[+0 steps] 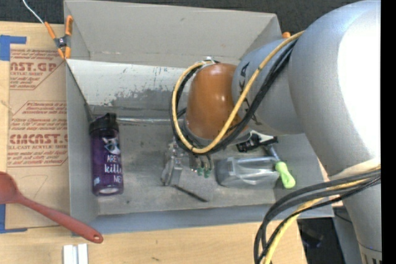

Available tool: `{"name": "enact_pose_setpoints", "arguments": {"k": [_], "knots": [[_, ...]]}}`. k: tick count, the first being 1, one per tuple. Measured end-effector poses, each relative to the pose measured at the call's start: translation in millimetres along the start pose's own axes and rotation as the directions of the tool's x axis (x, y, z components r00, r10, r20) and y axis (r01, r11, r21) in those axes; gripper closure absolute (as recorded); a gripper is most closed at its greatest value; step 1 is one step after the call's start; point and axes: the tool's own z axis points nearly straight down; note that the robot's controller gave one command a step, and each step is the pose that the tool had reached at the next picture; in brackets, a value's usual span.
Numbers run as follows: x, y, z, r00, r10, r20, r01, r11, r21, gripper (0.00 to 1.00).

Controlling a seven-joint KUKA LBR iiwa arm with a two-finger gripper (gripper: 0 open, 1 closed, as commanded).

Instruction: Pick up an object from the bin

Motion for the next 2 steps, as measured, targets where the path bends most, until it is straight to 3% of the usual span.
{"name": "enact_pose_setpoints", "arguments": {"k": [1, 2], "knots": [[-7.6, -1, -80, 1.0, -0.004, -0.006, 0.004, 1.0, 0.001, 1.0], [-1.3, -38, -118, 1.0, 0.013, 0.003, -0.013, 1.0, 0.0, 1.0]]}}
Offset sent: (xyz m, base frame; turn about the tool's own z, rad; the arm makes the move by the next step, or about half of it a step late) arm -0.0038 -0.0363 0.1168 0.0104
